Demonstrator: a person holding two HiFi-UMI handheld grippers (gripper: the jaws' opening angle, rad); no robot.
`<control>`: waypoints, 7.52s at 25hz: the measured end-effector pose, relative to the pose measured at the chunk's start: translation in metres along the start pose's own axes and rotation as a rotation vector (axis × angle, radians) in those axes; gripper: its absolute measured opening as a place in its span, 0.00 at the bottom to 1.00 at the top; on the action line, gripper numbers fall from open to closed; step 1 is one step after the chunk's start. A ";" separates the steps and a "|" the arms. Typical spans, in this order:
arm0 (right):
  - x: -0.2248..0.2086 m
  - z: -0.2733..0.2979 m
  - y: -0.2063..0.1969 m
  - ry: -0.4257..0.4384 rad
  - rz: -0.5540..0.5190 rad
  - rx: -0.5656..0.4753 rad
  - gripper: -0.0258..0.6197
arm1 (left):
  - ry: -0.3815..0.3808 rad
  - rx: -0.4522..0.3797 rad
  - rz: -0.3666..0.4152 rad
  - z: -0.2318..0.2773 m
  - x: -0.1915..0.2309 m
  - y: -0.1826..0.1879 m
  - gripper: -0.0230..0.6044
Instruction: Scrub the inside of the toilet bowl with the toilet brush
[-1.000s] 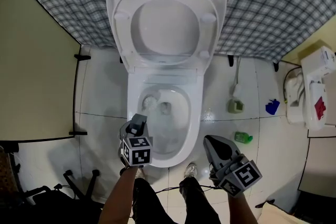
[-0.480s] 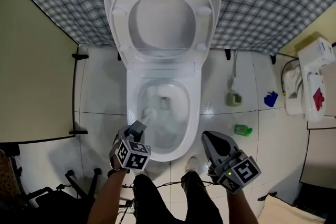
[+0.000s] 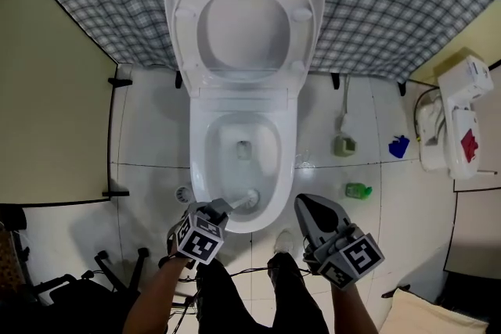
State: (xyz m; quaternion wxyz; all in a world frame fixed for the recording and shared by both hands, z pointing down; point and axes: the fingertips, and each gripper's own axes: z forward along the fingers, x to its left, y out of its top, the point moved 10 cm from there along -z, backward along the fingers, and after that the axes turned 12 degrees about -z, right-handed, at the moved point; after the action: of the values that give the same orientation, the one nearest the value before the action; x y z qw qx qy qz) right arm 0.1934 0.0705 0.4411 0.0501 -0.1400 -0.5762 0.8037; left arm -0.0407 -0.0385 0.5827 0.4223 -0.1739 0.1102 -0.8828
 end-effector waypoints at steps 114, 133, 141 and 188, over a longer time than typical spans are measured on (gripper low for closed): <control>0.033 0.013 -0.001 -0.005 0.018 0.028 0.04 | -0.023 0.027 0.233 0.021 -0.032 0.002 0.31; 0.070 0.001 0.025 0.003 -0.030 0.035 0.04 | -0.037 -0.259 -0.090 -0.099 0.032 0.002 0.30; 0.088 0.022 0.033 0.051 -0.055 0.032 0.04 | -0.008 -0.441 -0.202 -0.151 0.064 -0.010 0.30; 0.091 0.111 -0.079 0.188 -0.065 0.135 0.04 | 0.310 0.037 -0.580 0.084 0.185 -0.191 0.30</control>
State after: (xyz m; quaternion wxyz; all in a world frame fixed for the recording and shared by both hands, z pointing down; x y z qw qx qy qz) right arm 0.0683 0.0170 0.5332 0.1391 -0.1925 -0.5177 0.8219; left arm -0.2499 -0.0694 0.7640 0.1344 -0.0540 0.1032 -0.9841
